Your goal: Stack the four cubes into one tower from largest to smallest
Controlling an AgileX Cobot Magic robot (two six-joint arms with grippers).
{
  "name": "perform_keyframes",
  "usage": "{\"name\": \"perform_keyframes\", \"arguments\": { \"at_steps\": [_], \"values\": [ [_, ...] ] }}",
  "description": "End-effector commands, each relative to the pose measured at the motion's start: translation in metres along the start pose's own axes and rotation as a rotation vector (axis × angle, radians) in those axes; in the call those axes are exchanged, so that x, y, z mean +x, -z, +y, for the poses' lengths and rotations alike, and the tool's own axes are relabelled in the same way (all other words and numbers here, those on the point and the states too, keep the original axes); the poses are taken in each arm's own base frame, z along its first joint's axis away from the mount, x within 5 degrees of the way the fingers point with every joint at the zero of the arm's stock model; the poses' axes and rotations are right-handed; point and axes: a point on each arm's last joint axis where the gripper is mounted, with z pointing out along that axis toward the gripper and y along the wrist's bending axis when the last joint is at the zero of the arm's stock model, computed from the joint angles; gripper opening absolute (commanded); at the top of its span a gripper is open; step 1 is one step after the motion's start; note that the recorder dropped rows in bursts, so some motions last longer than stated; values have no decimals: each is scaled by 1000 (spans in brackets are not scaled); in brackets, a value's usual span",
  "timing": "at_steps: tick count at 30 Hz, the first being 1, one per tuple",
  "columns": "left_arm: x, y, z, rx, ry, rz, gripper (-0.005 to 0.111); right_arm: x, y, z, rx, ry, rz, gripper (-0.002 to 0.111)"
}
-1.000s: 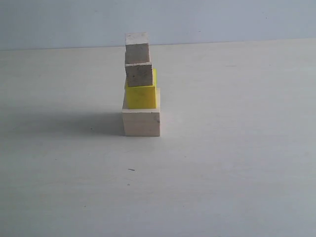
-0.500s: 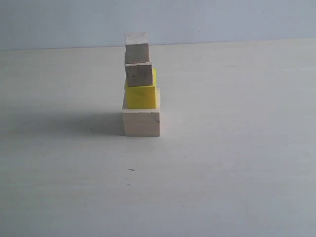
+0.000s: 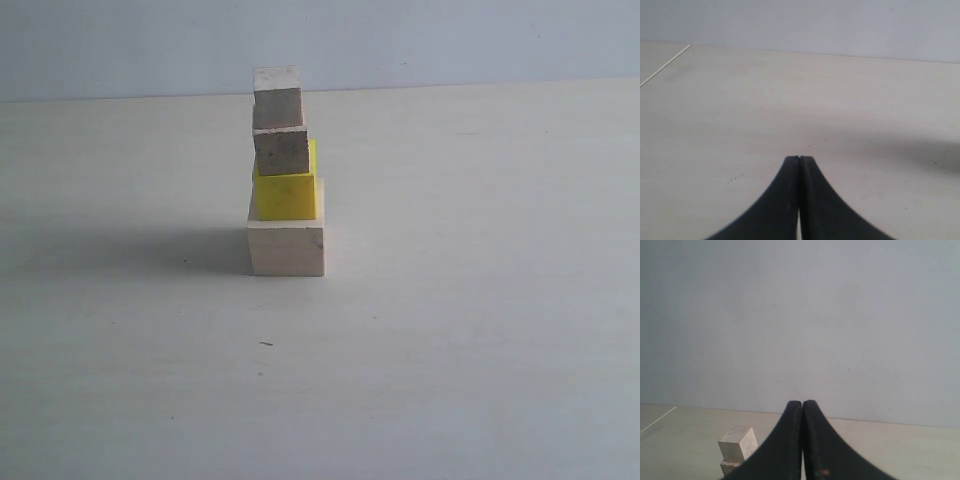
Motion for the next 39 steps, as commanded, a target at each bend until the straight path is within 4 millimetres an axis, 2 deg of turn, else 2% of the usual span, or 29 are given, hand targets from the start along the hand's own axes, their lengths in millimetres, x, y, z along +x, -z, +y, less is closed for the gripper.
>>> {"name": "perform_keyframes", "arguments": {
  "at_steps": [1, 25, 28, 33, 39],
  "values": [
    [0, 0, 0, 0, -4, -11, 0, 1, 1, -1, 4, 7, 1, 0],
    [0, 0, 0, 0, -4, -13, 0, 1, 1, -1, 5, 12, 2, 0],
    [0, 0, 0, 0, -4, -13, 0, 2, 1, -1, 10, 73, 10, 0],
    [0, 0, 0, 0, -4, -13, 0, -6, 19, -5, 78, 145, -50, 0],
    [0, 0, 0, 0, -4, -13, 0, -19, 55, -8, 252, 224, -200, 0]
  ]
}}
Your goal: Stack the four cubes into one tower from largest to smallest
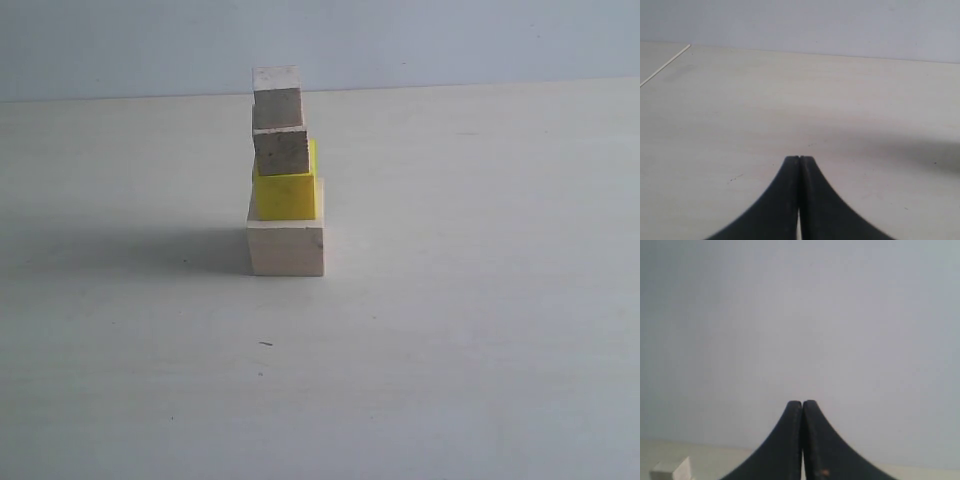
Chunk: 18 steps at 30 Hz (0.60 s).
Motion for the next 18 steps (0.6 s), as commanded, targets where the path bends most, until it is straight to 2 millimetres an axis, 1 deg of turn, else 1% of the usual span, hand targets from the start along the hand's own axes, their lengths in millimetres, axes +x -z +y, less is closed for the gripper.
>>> {"name": "perform_keyframes", "arguments": {
  "at_steps": [1, 3, 5, 12, 14, 15, 18],
  "values": [
    [0, 0, 0, 0, -4, -13, 0, -9, 24, -4, 120, 107, -83, 0],
    [0, 0, 0, 0, -4, -13, 0, -10, 29, -3, 139, 141, -99, 0],
    [0, 0, 0, 0, -4, -13, 0, -11, 31, -3, 139, 145, -105, 0],
    [0, 0, 0, 0, -6, -13, 0, -7, 26, -3, 125, 158, -65, 0],
    [0, 0, 0, 0, -6, -13, 0, -2, 22, -5, 126, 154, -39, 0],
    [0, 0, 0, 0, -6, -13, 0, 4, 21, -7, 132, 154, -16, 0],
    [0, 0, 0, 0, -6, -13, 0, 29, 23, -13, 188, 135, 69, 0]
  ]
}}
